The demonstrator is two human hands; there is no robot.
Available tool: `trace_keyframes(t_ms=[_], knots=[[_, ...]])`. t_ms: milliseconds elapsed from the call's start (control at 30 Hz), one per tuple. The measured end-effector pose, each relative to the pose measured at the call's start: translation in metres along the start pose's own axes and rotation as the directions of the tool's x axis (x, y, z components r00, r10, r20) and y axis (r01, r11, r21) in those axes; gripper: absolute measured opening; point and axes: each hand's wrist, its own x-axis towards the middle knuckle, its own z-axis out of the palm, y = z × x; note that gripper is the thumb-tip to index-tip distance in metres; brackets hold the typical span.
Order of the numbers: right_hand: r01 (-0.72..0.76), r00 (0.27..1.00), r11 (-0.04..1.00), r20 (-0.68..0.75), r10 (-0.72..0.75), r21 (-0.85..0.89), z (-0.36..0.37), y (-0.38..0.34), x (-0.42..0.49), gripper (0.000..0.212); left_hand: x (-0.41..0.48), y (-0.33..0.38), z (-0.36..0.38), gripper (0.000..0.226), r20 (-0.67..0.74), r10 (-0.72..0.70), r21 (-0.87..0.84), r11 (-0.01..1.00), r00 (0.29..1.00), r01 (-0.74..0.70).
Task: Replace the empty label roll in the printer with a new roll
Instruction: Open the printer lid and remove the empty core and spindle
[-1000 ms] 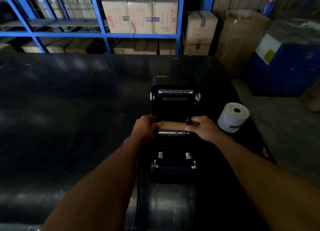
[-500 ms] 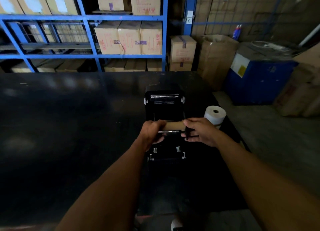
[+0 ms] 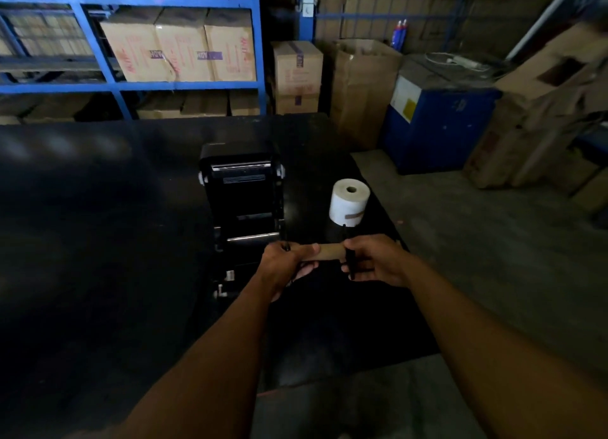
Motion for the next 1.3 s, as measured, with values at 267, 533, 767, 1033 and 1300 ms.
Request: trace_keyframes(t_ms=[267, 533, 767, 1033, 1300], knots=[[-0.127, 0.918, 0.886, -0.391, -0.065, -0.446, -0.095, 0.061, 0.037, 0.033, 0.025, -0.026, 0.062, 0.018, -0.093, -0.029, -0.065, 0.998, 0.995, 0.023], [-0.162, 0.925, 0.612, -0.336, -0.18, -0.774, -0.088, 0.101, 0.057, 0.045, 0.032, -0.068, 0.079, 0.019, -0.235, -0.084, -0.064, 0.995, 0.968, 0.071], [-0.192, 0.89, 0.547, -0.38, -0.254, -0.815, -0.082, 0.101, 0.078, 0.039, 0.048, -0.077, 0.062, 0.016, -0.253, -0.116, -0.033, 0.993, 0.961, 0.111], [-0.127, 0.928, 0.52, -0.286, -0.238, -0.844, -0.086, 0.1, 0.077, 0.044, 0.057, -0.07, 0.059, 0.023, -0.263, -0.1, -0.045, 0.995, 0.96, 0.092], [-0.109, 0.994, 0.986, -0.022, 0.107, -0.13, -0.094, 0.037, 0.069, 0.048, 0.057, -0.053, 0.074, 0.02, -0.26, -0.07, -0.073, 0.996, 0.963, 0.053]])
